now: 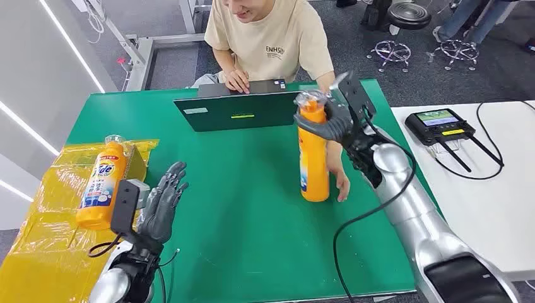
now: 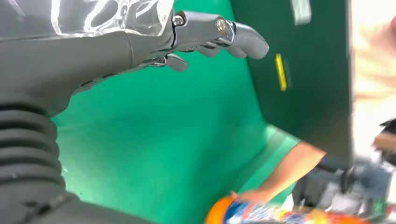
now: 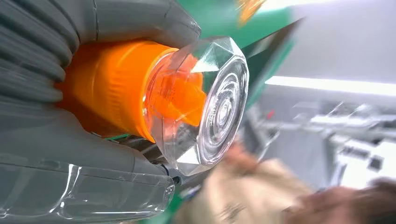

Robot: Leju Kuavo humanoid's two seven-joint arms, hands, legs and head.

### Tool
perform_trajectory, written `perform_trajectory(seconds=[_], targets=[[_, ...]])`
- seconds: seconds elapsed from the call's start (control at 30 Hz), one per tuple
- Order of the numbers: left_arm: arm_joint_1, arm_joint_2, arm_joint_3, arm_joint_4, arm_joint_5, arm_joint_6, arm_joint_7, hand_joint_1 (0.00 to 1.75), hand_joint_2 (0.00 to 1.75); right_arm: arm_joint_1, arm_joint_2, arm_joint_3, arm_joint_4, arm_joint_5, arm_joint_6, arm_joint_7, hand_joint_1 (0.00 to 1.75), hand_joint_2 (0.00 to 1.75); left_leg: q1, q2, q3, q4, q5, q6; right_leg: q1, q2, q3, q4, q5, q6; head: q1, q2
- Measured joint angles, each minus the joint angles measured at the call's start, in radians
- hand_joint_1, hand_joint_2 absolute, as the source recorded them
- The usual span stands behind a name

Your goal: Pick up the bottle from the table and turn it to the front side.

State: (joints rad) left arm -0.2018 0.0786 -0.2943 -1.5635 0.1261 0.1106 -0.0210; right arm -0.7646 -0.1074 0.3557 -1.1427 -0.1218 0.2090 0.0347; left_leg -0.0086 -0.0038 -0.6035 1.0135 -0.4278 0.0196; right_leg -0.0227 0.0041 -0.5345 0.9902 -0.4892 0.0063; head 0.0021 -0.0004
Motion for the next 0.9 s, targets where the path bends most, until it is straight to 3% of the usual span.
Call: perform_trajectory(seconds=[0.2, 0.4, 0.9], targets=[[-0.082, -0.025, -0.083, 0.093, 0.009, 0.008, 0.000, 0.00, 1.75, -0.124, 0.069, 0.071, 0.036, -0.119, 0.008, 0.028, 1.75, 1.75, 0.000, -0.002, 0.000, 0.000, 0.000, 0.000, 0.000, -0.002, 0.000, 0.000, 0.000, 0.000, 0.000, 0.000], [-0.132, -0.044, -0.127, 0.152, 0.010, 0.011, 0.000, 0.00, 1.75, -0.176, 0.109, 0.105, 0.047, -0.199, 0.001, 0.034, 1.75, 1.75, 0.000, -0.002, -0.002, 0.000, 0.000, 0.000, 0.000, -0.002, 0.000, 0.000, -0.001, 0.000, 0.000, 0.000], [-0.212, -0.087, -0.183, 0.254, 0.011, 0.038, -0.003, 0.00, 1.75, -0.157, 0.152, 0.128, 0.049, -0.275, -0.059, 0.022, 1.75, 1.75, 0.000, -0.003, -0.002, 0.000, 0.000, 0.000, 0.000, -0.002, -0.001, 0.000, 0.000, 0.000, 0.000, 0.000]])
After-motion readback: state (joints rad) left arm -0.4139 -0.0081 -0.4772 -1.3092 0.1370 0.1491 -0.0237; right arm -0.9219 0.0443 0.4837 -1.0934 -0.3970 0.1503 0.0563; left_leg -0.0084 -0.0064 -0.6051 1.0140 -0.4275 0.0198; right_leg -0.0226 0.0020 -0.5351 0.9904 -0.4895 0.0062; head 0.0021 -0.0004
